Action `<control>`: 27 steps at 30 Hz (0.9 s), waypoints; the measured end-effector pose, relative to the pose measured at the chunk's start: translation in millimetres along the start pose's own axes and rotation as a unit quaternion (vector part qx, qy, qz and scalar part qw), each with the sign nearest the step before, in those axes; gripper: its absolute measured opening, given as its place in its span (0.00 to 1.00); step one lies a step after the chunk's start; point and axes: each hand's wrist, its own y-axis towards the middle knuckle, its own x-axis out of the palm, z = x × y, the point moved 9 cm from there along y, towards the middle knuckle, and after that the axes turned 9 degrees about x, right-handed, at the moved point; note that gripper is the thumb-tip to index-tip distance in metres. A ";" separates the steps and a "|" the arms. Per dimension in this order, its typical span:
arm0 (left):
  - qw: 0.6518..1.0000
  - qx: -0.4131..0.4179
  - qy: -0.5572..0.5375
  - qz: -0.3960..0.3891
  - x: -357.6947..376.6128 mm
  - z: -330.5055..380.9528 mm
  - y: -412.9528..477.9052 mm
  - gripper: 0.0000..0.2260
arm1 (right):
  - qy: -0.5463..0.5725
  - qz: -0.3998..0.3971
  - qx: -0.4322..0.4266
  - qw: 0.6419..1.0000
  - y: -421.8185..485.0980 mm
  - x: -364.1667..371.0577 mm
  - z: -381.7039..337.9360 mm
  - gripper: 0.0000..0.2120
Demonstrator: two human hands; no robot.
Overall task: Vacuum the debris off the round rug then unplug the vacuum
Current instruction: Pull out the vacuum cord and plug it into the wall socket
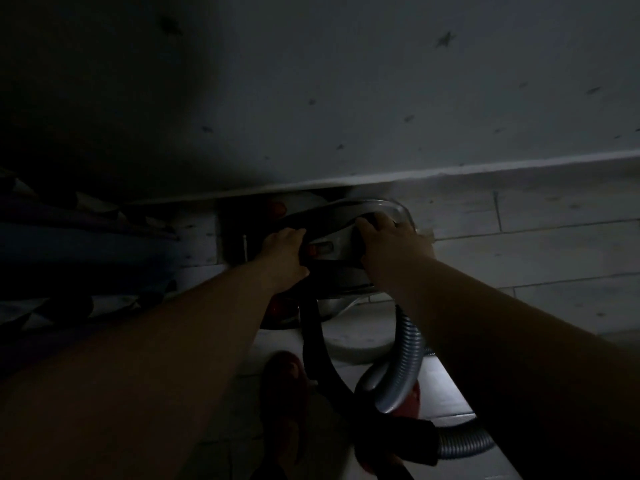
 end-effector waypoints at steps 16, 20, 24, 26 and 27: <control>0.992 0.005 0.042 -0.116 16.6 -12.9 43.9 0.25 | 0.012 -0.058 0.071 0.996 23.0 7.0 -2.9 0.36; 0.988 0.007 0.053 -0.142 14.3 -12.6 49.4 0.26 | 0.023 -0.055 0.068 0.996 27.6 7.7 -2.9 0.34; 0.983 -0.001 0.034 -0.181 15.0 -13.7 51.1 0.29 | 0.021 -0.048 0.066 0.996 27.3 6.1 -2.6 0.34; 0.980 0.000 0.023 -0.197 12.1 -10.4 51.1 0.29 | 0.016 -0.054 0.063 0.996 28.1 7.2 -3.0 0.34; 0.979 0.002 0.021 -0.203 10.6 -8.1 51.7 0.29 | 0.013 -0.052 0.060 0.997 28.8 7.7 -2.9 0.34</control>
